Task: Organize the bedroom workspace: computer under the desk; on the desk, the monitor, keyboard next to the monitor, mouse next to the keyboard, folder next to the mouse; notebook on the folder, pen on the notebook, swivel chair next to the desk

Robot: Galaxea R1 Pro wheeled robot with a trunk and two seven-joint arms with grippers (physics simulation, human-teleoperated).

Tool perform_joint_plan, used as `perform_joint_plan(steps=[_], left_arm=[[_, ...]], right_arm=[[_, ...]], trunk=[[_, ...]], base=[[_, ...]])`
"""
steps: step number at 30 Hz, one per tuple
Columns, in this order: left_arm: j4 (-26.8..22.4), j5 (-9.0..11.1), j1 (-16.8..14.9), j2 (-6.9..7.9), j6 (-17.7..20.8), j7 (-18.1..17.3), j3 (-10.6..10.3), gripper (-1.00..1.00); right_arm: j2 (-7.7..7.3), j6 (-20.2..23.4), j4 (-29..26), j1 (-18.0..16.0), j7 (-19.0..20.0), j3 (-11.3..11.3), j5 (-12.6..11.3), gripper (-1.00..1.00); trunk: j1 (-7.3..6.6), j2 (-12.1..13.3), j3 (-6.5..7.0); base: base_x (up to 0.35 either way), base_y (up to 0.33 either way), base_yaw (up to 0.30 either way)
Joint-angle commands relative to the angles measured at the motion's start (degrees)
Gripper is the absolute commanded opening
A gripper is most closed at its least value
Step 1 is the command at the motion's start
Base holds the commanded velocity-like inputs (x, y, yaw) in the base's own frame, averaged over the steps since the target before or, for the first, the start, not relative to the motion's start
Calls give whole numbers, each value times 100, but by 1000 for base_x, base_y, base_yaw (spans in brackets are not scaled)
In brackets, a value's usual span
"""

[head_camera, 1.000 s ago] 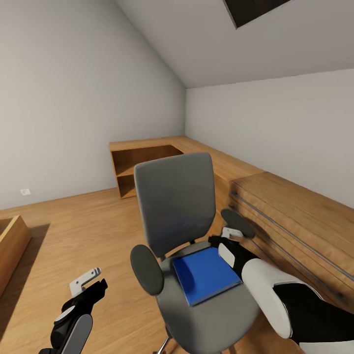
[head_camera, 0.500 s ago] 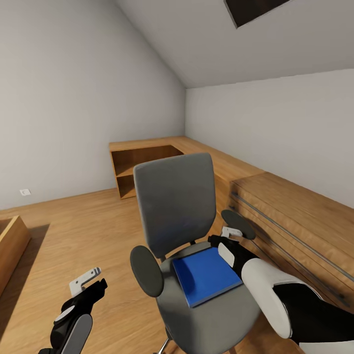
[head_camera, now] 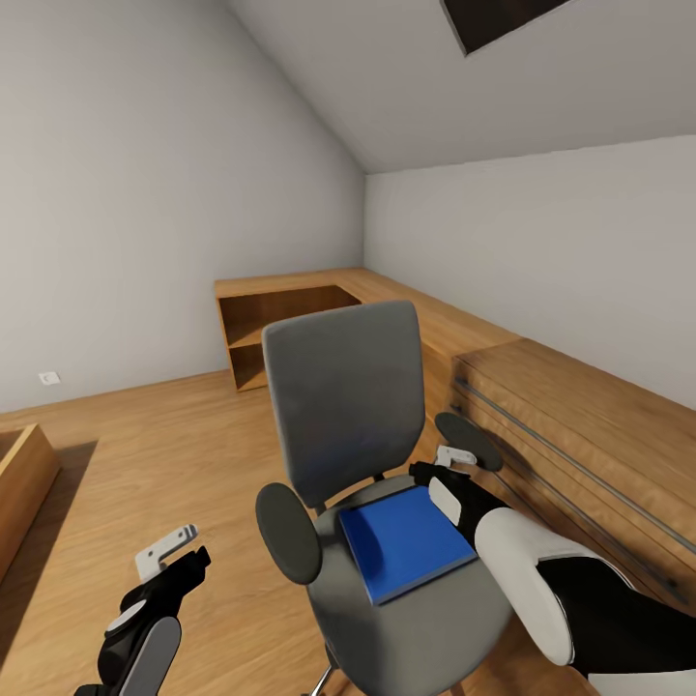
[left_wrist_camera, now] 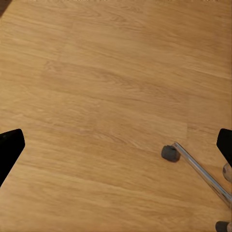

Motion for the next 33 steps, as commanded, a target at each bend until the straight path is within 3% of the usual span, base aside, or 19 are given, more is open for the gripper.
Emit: perform_joint_plan(steps=[1,13,33], left_arm=[[-7,36,-4,6,13,48,-12,100],[-101,36,-4,16,18,53,4,100],[-104,36,-4,14,21,48,7,100]], right_arm=[[-2,36,-12,-1,-33,37,-36,100],[-2,47,-12,-1,-35,37,-36,100],[-7,36,15,-1,-27,37,-32,100]], trunk=[[0,-3,-6],[0,-3,-6],[439,-805,-365]], base=[[53,0,0],[53,0,0],[0,0,0]])
